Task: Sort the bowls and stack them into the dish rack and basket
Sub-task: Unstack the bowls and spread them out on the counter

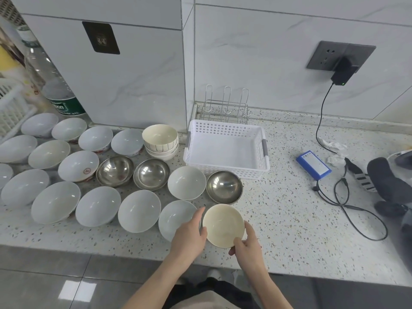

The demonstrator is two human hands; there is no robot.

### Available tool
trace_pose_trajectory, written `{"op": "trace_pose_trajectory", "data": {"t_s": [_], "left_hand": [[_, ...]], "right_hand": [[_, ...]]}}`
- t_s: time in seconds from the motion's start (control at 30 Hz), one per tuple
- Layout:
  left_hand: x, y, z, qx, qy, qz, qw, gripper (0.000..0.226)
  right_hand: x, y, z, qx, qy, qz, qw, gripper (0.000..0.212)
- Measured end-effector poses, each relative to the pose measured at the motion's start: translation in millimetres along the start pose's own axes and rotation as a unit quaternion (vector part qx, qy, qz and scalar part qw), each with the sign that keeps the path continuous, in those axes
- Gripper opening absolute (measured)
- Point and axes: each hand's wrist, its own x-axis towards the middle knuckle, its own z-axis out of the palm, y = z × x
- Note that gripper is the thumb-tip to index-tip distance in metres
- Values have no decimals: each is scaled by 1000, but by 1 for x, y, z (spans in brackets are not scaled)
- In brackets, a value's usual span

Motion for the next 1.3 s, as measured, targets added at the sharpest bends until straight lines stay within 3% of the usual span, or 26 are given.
{"op": "trace_pose_trajectory", "data": {"t_s": [0.27, 0.63, 0.77, 0.93, 1.17, 1.3], "left_hand": [[6, 0, 2, 29, 9, 16, 999, 53], [8, -2, 3, 16, 14, 7, 1000, 53], [9, -1, 1, -28, 3, -26, 999, 56], [21, 0, -16, -96, 50, -74, 991, 51], [49, -7, -60, -265, 118, -141, 947, 42], [82, -14, -105, -293, 161, -141, 932, 51]], "right_hand": [[5, 3, 0, 4, -9, 7, 1000, 59], [16, -2, -11, -30, -96, 32, 994, 52], [20, -9, -24, -91, -110, 11, 990, 47], [31, -27, -49, -166, -54, -32, 984, 50], [53, -77, -54, -109, -53, -82, 989, 29], [65, -109, -33, -87, -72, -114, 987, 26]]}}
